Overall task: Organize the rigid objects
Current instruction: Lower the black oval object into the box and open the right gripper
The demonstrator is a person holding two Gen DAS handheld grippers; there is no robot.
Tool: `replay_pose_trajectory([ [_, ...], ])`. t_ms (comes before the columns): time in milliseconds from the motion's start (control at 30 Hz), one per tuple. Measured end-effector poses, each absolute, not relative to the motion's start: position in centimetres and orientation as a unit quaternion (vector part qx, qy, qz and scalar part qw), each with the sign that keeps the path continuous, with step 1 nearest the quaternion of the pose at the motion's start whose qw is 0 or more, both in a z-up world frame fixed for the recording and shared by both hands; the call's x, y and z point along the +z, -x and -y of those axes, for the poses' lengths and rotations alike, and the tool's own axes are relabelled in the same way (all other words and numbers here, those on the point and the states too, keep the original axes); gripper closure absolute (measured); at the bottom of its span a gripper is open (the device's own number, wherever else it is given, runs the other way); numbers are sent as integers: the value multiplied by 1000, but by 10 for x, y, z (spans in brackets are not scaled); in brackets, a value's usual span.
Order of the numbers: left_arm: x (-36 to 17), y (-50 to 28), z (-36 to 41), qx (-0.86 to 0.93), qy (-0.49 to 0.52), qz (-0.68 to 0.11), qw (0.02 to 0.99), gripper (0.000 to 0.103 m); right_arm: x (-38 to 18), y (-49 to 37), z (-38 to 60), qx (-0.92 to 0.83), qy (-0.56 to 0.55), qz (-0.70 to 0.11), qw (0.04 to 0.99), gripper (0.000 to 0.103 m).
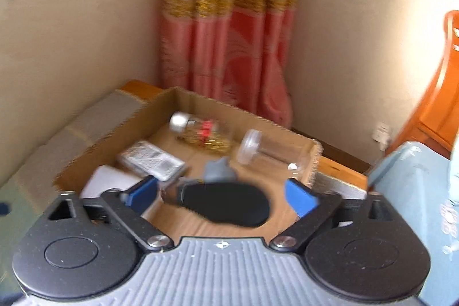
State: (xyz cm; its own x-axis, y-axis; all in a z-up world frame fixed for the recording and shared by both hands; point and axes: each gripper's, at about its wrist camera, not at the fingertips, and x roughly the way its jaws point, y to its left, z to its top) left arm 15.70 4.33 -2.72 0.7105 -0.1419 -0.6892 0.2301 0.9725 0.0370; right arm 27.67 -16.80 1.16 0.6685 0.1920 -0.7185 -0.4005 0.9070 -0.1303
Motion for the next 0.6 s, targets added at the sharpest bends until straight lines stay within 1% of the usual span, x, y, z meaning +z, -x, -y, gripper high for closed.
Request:
replay_pose_trajectory([
  [167,-30,-160,-45,-100,-58,-372,921,1,11,-269,177,158,114,-378,905,0],
  [467,-31,-159,-35,-108,-67,-374,919,1,20,-231,198,152,98,-375,909,0],
  [600,-31,-159,-32,-108,-71,-376,917,1,13,-214,208,125,96,-374,914,0],
])
